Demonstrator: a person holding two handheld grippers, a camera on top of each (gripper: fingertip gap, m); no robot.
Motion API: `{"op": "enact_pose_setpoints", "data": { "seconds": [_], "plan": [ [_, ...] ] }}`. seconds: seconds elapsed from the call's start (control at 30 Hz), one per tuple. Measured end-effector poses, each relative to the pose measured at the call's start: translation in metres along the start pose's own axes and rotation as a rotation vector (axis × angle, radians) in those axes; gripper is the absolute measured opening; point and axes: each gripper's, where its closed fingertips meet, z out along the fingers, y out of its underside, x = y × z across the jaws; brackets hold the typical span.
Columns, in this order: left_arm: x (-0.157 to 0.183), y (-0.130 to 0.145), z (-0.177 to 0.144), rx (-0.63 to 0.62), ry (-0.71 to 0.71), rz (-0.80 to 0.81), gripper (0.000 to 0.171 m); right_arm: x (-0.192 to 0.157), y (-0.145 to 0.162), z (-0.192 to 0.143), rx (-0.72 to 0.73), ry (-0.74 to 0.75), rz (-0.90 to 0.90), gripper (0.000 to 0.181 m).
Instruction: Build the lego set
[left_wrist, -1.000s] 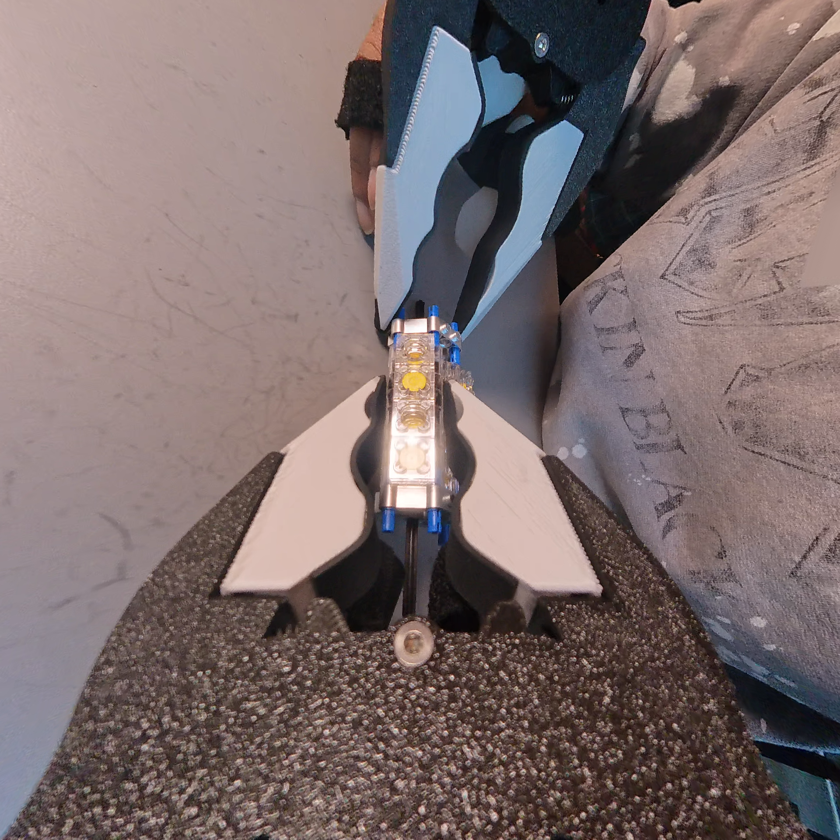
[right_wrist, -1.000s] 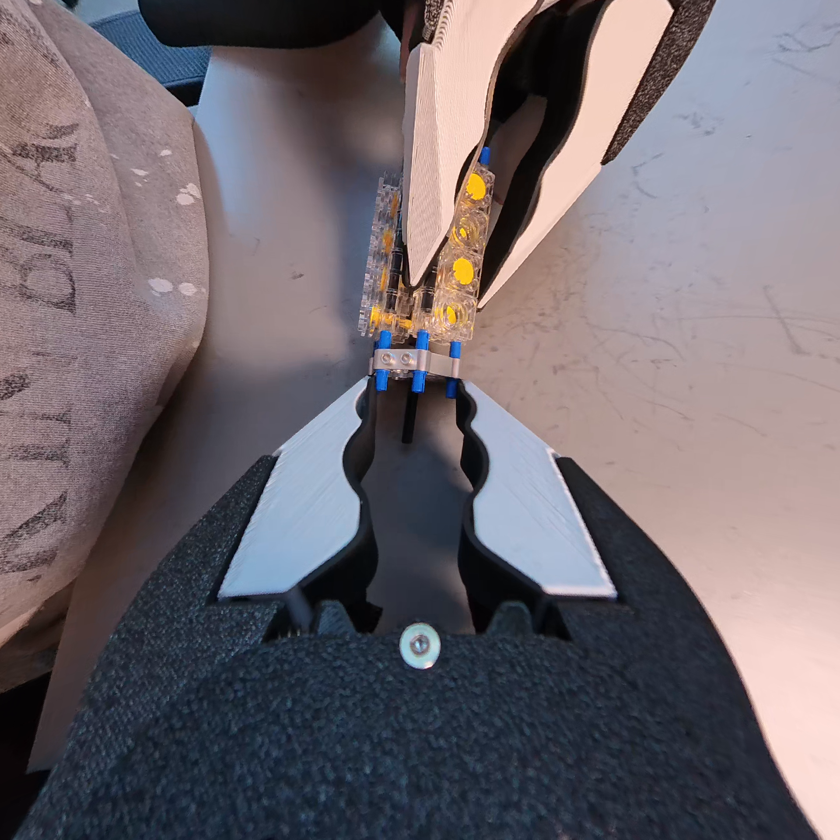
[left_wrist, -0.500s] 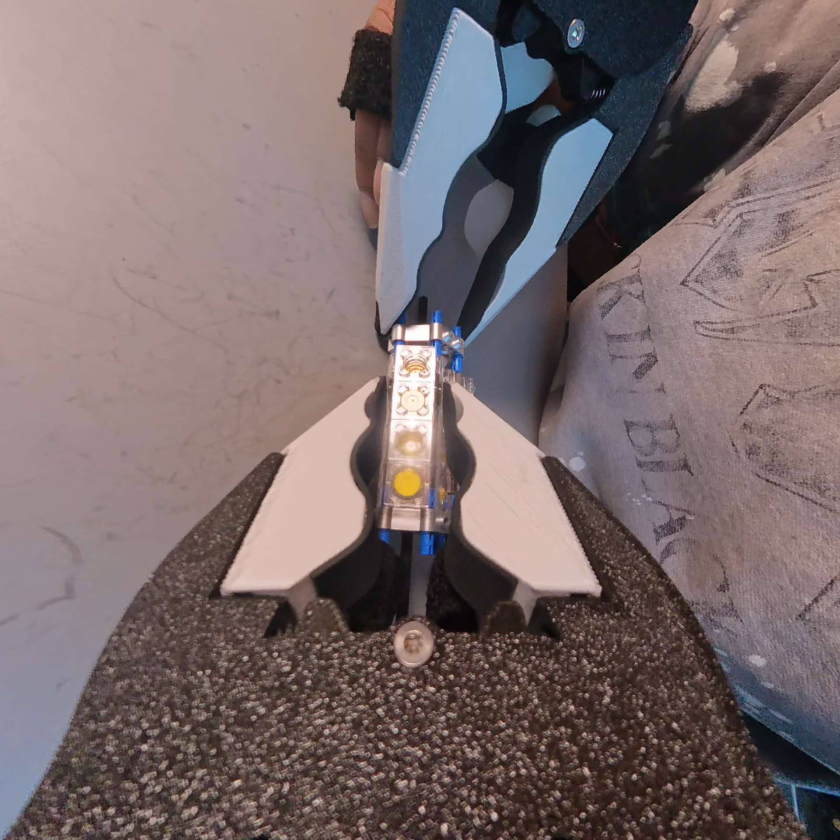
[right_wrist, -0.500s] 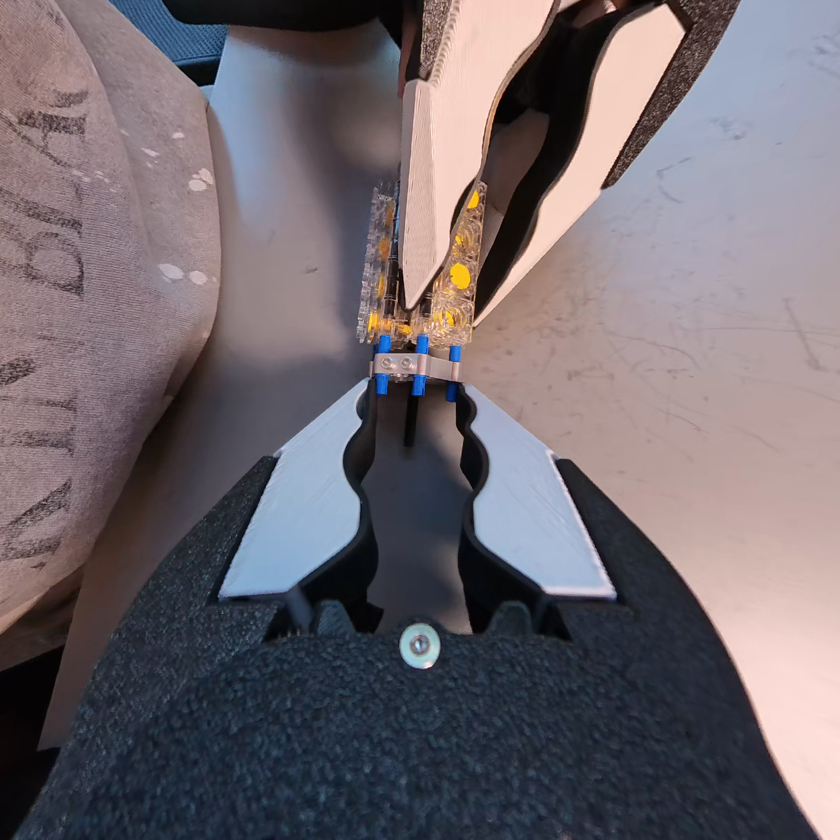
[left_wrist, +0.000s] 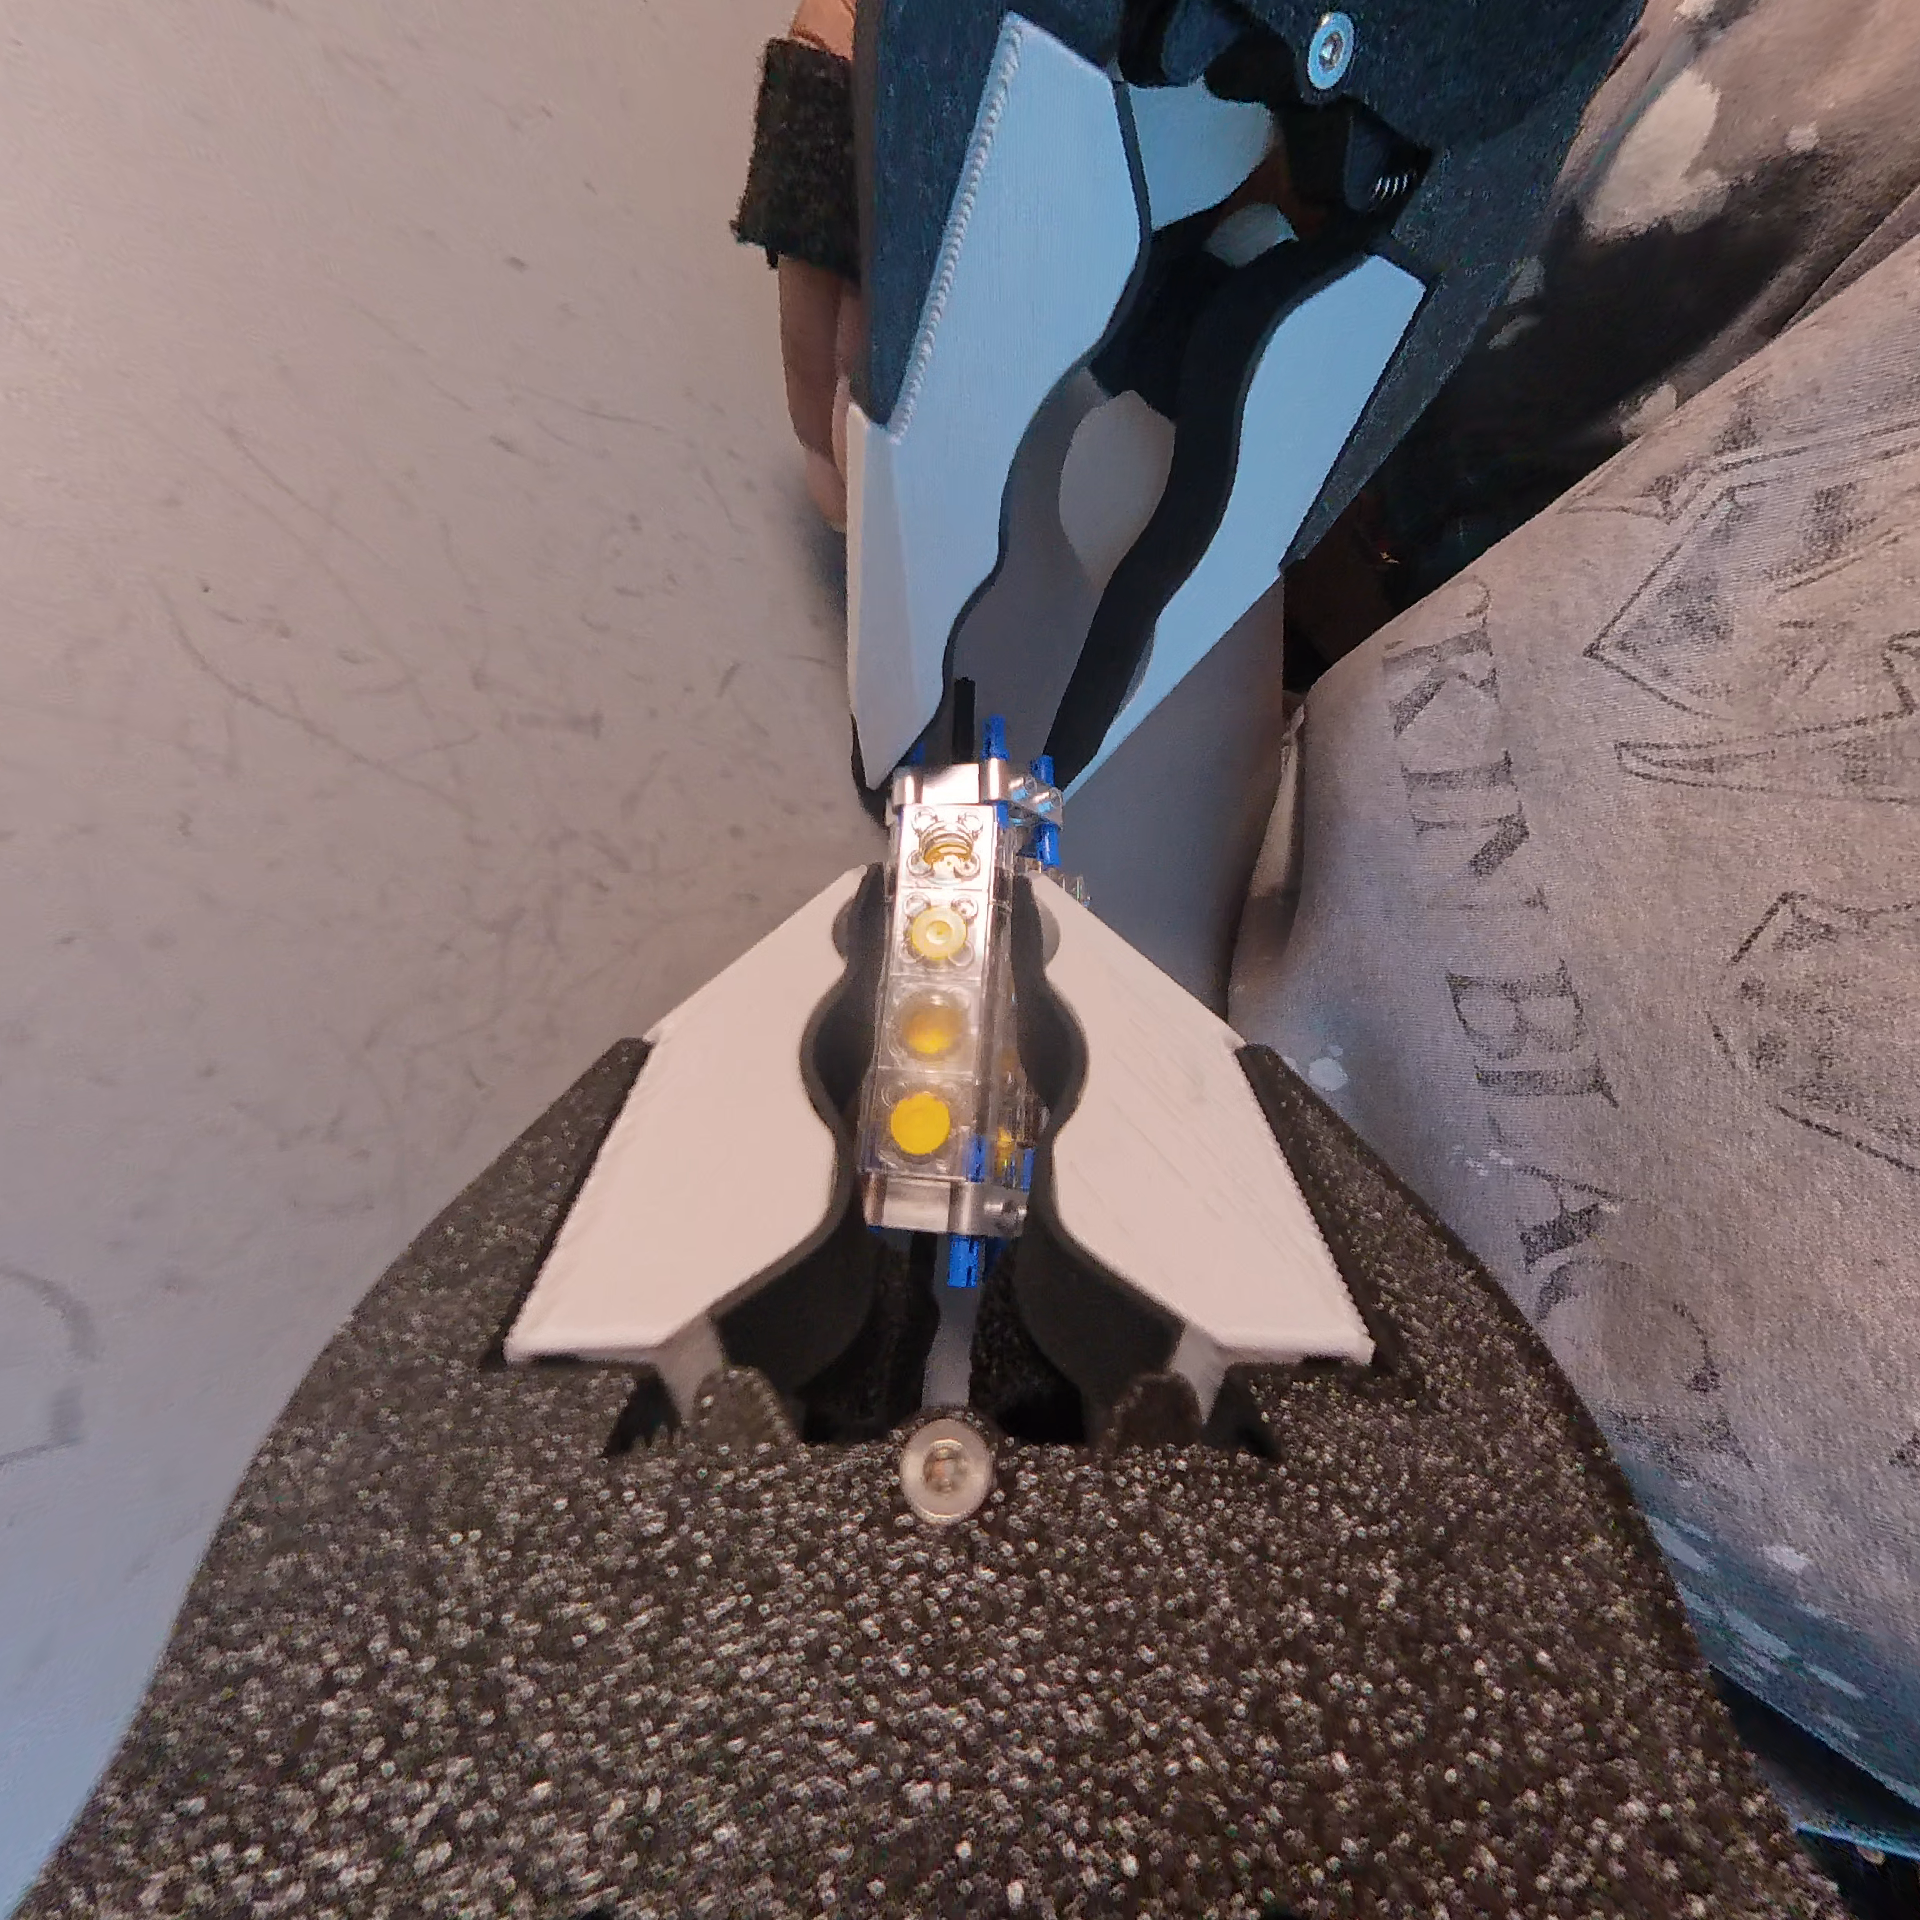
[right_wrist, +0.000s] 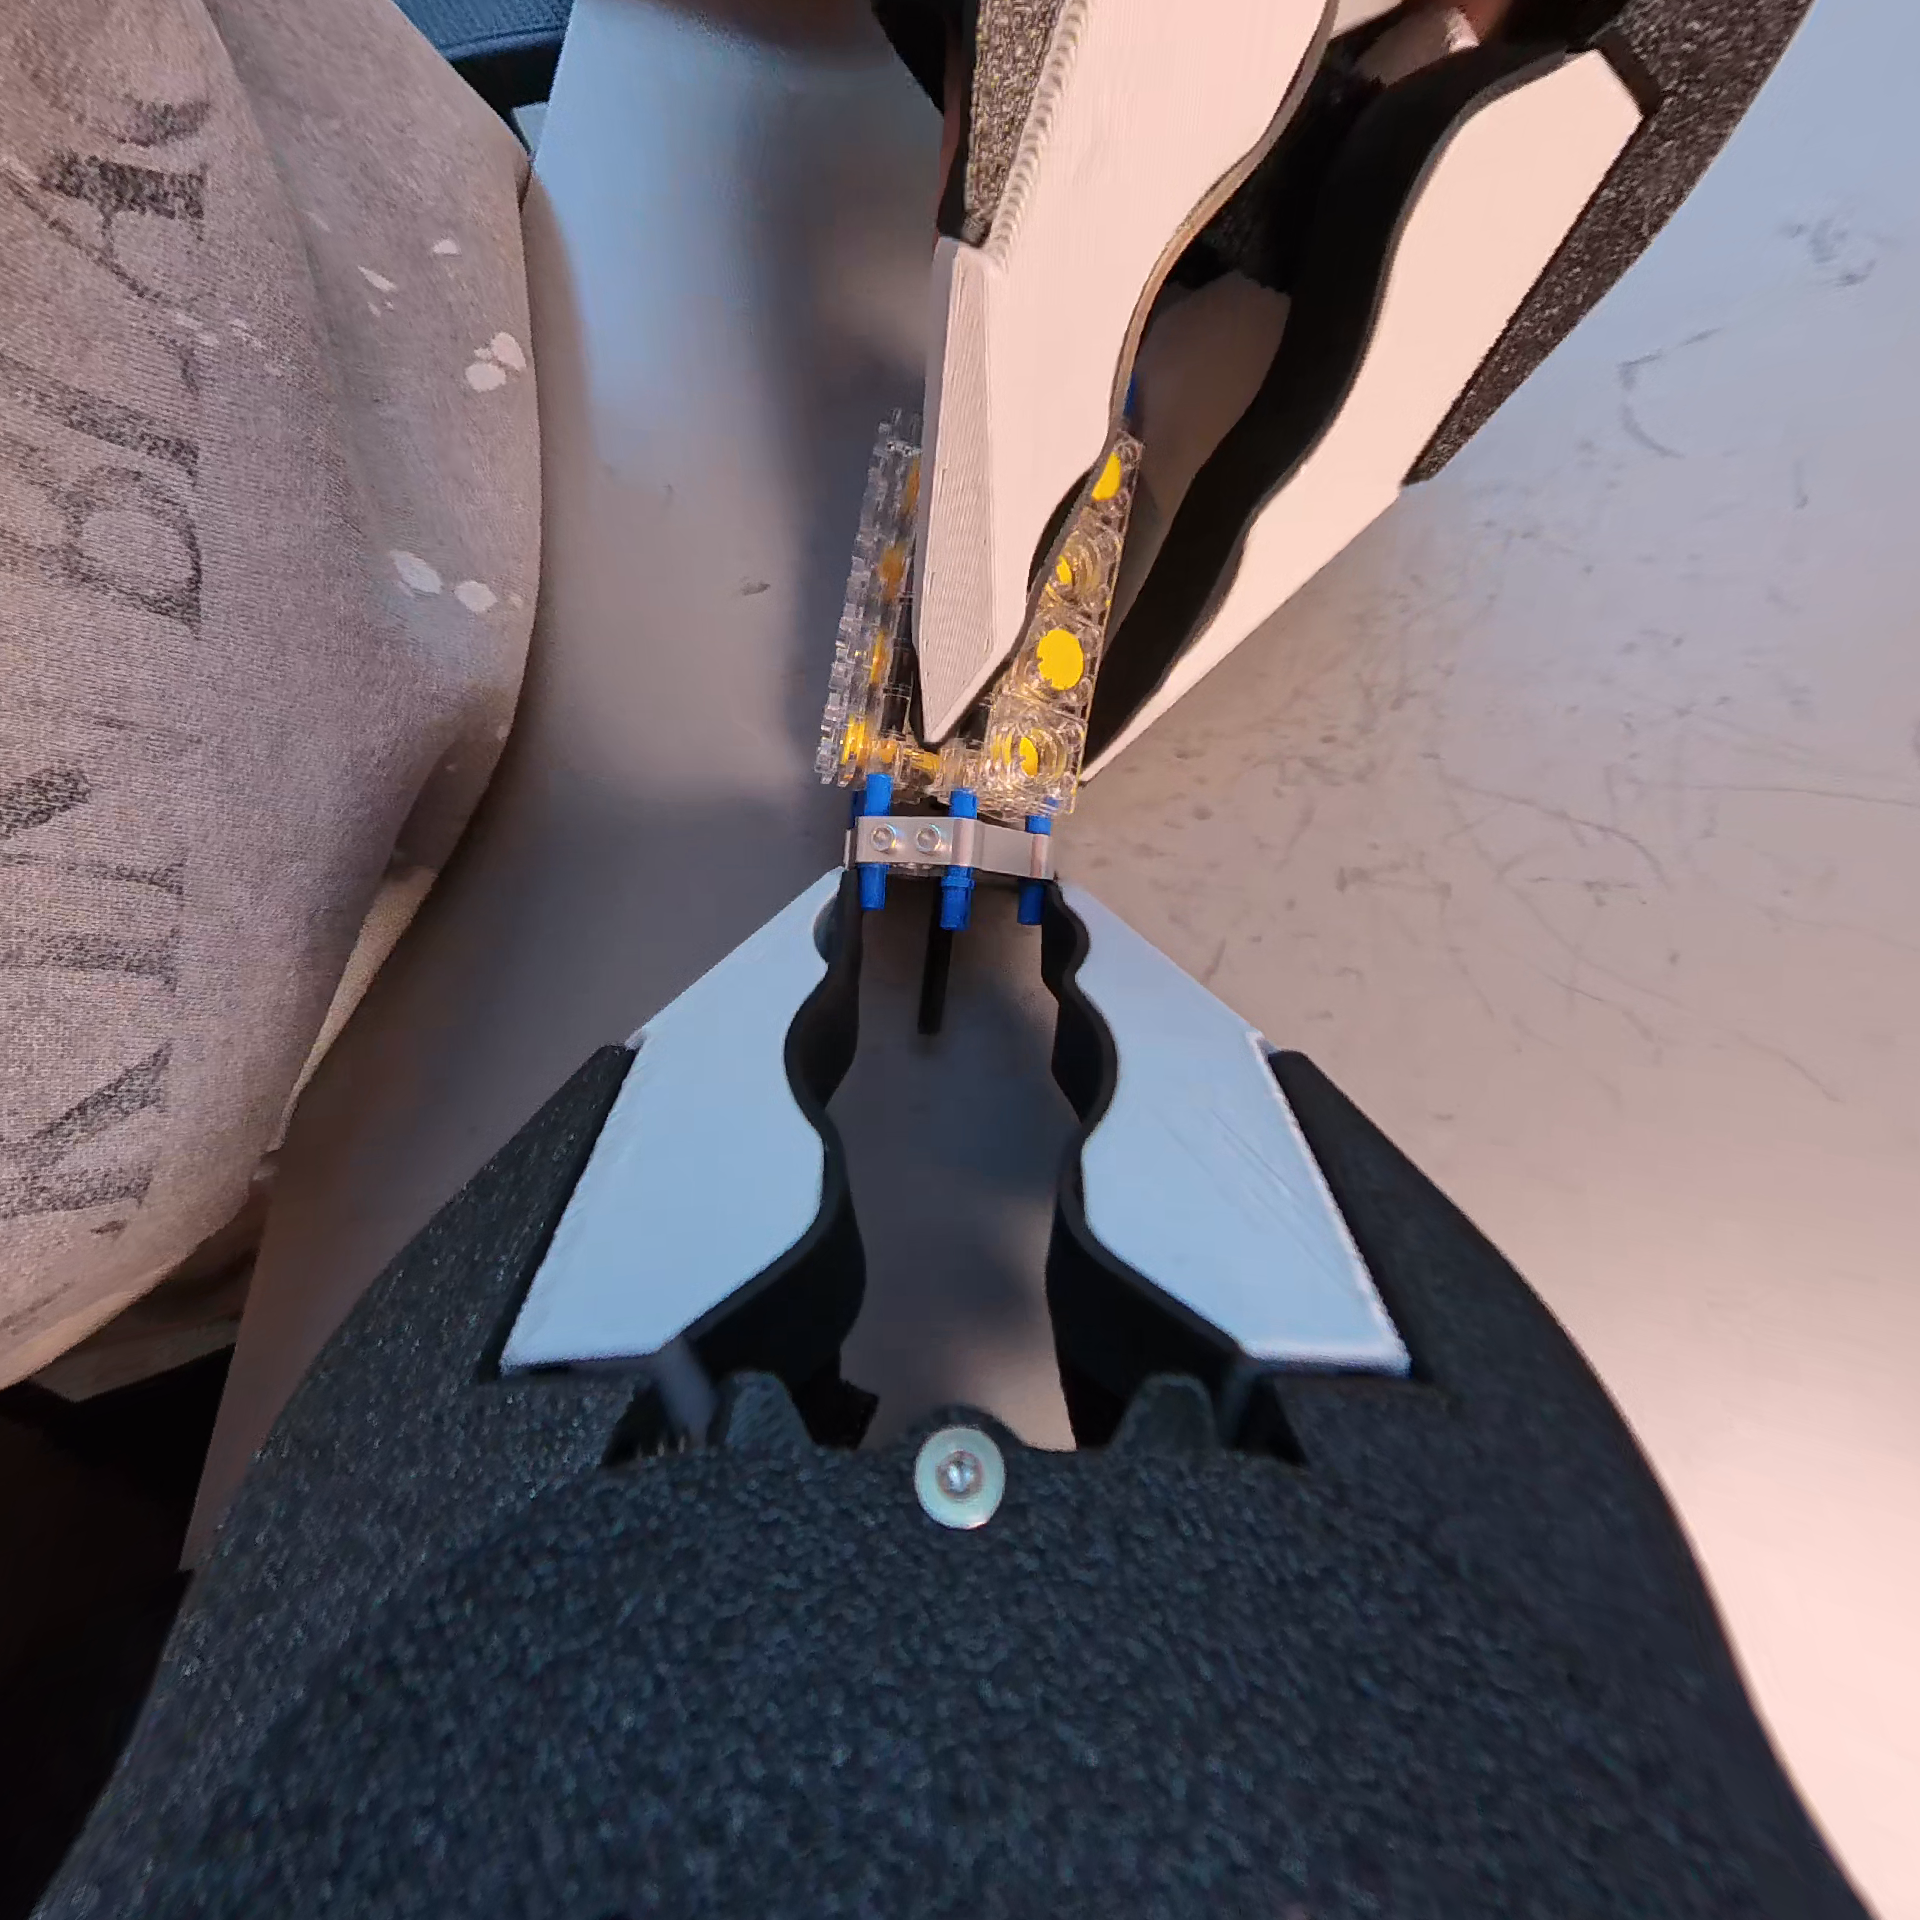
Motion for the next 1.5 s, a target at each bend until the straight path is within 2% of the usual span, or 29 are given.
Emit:
{"op": "enact_pose_setpoints", "data": {
  "seconds": [0.23, 0.4, 0.53, 0.6, 0.73, 0.87, 1.03, 1.37, 1.43, 1.5],
  "plan": [
    [0.001, 0.003, 0.001, 0.002, 0.016, -0.022, 0.021, -0.001, -0.001, 0.001, -0.032, -0.022, 0.018, 0.03],
    [0.002, 0.008, 0.001, 0.018, 0.028, -0.054, 0.021, -0.002, -0.001, 0.002, 0.027, 0.007, 0.059, 0.034],
    [-0.002, 0.003, -0.001, 0.096, -0.035, -0.085, 0.021, -0.006, -0.001, -0.017, 0.127, 0.049, 0.21, 0.046],
    [-0.003, 0.002, -0.001, 0.139, -0.074, -0.111, 0.021, -0.006, -0.006, -0.023, 0.214, 0.139, 0.317, 0.048],
    [-0.006, -0.007, 0.003, 0.231, -0.151, -0.176, 0.021, 0.007, -0.017, -0.025, 0.395, 0.419, 0.535, 0.049],
    [-0.007, -0.013, 0.008, 0.288, -0.192, -0.203, 0.021, 0.014, -0.01, -0.018, 0.375, 0.63, 0.598, 0.049],
    [-0.007, -0.015, 0.008, 0.32, -0.227, -0.191, 0.021, 0.006, -0.011, -0.011, 0.383, 0.677, 0.628, 0.068],
    [-0.006, -0.016, 0.007, 0.369, -0.235, -0.203, 0.023, 0.004, -0.012, -0.015, 0.408, 0.673, 0.61, 0.06],
    [-0.005, -0.014, 0.007, 0.362, -0.221, -0.21, 0.023, 0.006, -0.01, -0.017, 0.412, 0.68, 0.629, 0.064],
    [-0.002, -0.013, 0.005, 0.367, -0.204, -0.211, 0.029, 0.007, -0.012, -0.015, 0.407, 0.681, 0.627, 0.064]
  ]
}}
